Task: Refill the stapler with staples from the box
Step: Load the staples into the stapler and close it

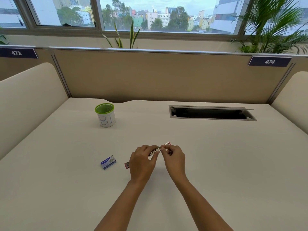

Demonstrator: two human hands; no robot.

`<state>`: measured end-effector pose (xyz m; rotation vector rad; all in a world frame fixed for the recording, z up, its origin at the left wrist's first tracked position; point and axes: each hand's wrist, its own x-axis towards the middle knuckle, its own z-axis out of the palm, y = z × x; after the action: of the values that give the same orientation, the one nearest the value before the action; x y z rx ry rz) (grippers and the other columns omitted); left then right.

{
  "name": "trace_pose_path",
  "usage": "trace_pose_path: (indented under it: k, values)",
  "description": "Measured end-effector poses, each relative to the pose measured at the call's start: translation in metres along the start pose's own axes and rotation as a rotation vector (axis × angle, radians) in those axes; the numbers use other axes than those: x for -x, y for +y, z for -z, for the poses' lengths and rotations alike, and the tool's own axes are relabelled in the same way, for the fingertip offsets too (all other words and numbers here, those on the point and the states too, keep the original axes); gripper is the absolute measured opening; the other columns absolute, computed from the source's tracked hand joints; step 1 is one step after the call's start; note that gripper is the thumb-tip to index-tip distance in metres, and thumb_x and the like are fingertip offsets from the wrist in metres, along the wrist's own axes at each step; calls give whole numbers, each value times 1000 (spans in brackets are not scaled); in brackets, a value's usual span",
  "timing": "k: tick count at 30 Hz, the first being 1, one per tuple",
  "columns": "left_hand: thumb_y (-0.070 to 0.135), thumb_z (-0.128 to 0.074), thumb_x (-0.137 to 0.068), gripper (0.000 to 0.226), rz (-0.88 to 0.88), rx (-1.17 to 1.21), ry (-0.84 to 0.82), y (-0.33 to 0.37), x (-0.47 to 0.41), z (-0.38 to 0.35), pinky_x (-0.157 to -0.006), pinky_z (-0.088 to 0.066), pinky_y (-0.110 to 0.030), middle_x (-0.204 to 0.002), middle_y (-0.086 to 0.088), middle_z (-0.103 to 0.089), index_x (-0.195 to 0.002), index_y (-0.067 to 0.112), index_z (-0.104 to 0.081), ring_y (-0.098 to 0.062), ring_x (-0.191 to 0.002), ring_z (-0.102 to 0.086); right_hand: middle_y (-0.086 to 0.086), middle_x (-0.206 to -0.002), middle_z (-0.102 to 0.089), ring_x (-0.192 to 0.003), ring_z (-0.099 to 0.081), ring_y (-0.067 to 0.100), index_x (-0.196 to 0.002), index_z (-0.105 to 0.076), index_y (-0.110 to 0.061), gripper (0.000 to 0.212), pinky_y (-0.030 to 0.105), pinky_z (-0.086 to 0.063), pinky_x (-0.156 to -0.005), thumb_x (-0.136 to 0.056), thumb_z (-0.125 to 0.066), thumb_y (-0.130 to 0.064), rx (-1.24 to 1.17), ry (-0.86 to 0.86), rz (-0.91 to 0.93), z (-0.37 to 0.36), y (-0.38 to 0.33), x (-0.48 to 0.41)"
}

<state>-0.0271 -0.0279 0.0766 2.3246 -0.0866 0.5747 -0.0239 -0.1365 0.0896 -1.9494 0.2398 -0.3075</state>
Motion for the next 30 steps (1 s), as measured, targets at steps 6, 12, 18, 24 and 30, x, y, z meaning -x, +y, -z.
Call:
trace_pose_path:
  k: [6, 12, 18, 24, 30]
  values:
    - [34, -66, -83, 13, 10, 73, 31, 2, -1, 6, -72, -50, -35, -86, 10, -71, -92, 27, -73, -12, -81, -61, 3, -92, -60, -73, -55, 4, -92, -69, -17, 9, 4, -41, -60, -88, -61, -19, -74, -23, -20, 4, -8, 2]
    - [24, -66, -83, 9, 68, 115, -14, 2, -1, 3, -67, -49, -32, -84, 6, -71, -89, 23, -73, -14, -79, -60, -5, -90, -68, -81, -60, -2, -88, -71, -18, 9, 8, -39, -87, -86, -63, -21, -118, -175, -10, 5, -18, 9]
    - [31, -72, -78, 12, 130, 234, -81, -3, -11, 10, -64, -45, -22, -84, 13, -69, -89, 29, -73, -7, -80, -60, 5, -100, -66, -86, -60, 9, -101, -64, -13, 29, 19, -48, -79, -96, -38, -3, -427, -279, -224, 25, -22, -12]
    - [33, -75, -75, 12, 165, 267, -154, -8, -19, 21, -58, -37, -19, -82, 16, -68, -87, 34, -73, -2, -75, -58, -2, -99, -70, -89, -68, 9, -96, -67, -19, 28, 20, -51, -85, -93, -46, -2, -272, -184, -116, 41, -26, -20]
    - [37, -75, -74, 11, 174, 256, -202, -11, -18, 29, -56, -34, -18, -78, 22, -66, -83, 39, -71, 6, -75, -55, -1, -86, -72, -74, -70, 9, -91, -71, -17, 11, 8, -51, -62, -84, -65, -10, -194, -188, -53, 44, -33, -19]
